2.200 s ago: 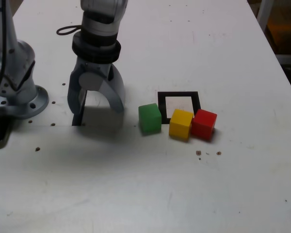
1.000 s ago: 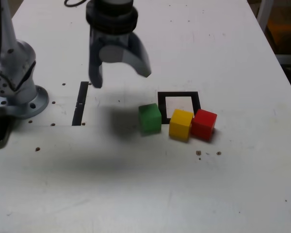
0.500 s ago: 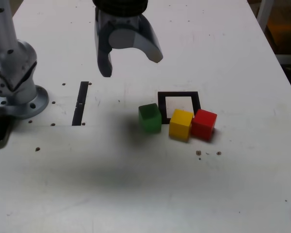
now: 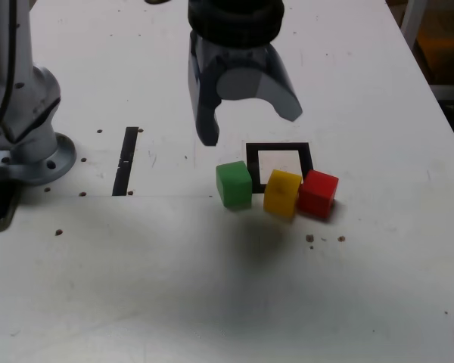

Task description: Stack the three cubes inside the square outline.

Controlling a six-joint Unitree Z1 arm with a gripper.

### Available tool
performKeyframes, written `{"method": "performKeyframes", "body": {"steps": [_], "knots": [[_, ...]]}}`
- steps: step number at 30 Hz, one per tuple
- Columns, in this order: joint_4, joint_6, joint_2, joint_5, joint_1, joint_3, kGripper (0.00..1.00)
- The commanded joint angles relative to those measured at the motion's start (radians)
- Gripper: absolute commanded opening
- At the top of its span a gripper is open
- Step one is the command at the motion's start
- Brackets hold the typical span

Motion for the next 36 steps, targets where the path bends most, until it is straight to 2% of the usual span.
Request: {"method": "performKeyframes", "body": {"steps": [1, 8, 17, 27, 36], "knots": [[0.001, -0.016, 0.016, -0.004, -0.016, -0.021, 0.89], [0.009, -0.115, 0.101, -0.028, -0.081, -0.116, 0.89], [0.012, -0.178, 0.171, -0.042, -0.105, -0.217, 0.89], [0.013, -0.276, 0.214, -0.049, -0.106, -0.289, 0.89], [0.012, -0.416, 0.235, -0.044, -0.106, -0.336, 0.89]]}}
